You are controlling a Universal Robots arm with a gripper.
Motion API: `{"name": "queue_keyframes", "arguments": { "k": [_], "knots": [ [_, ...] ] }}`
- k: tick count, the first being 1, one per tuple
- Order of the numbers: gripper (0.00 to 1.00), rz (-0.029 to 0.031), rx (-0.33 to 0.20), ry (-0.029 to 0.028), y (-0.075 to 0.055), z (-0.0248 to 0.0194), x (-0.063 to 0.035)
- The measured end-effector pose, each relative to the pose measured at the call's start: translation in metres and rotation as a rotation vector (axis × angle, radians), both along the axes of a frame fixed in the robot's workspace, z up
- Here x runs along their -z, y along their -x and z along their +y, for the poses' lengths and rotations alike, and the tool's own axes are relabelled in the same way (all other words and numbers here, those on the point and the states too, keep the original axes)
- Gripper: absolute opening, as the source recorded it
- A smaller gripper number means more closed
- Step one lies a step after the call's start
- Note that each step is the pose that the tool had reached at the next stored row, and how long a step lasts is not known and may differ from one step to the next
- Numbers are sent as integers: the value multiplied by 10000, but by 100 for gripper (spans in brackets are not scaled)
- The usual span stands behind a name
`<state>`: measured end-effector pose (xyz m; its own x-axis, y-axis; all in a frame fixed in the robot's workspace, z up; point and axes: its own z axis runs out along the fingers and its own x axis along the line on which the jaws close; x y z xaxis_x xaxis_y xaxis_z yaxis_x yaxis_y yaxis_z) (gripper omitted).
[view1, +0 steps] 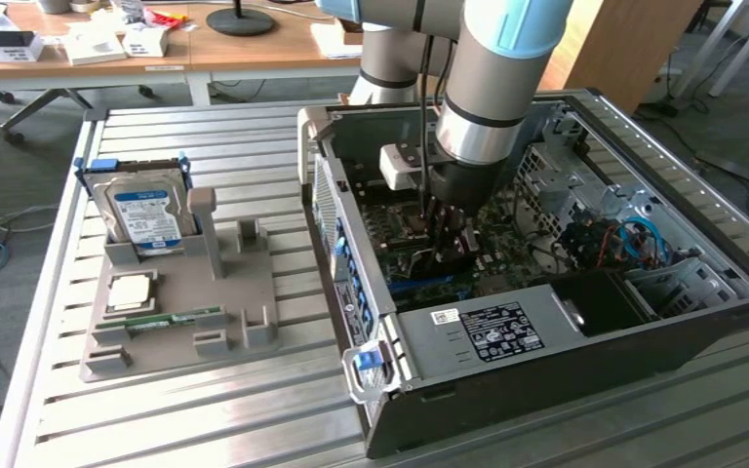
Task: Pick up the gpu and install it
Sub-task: 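Insert the gpu into the slot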
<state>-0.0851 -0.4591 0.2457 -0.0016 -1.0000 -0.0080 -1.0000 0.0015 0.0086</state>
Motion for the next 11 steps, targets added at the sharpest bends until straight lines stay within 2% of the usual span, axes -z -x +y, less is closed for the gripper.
{"name": "queue_keyframes", "arguments": {
  "k": [11],
  "knots": [
    [26, 0, 0, -1, 0, 0, 0]
  ]
}}
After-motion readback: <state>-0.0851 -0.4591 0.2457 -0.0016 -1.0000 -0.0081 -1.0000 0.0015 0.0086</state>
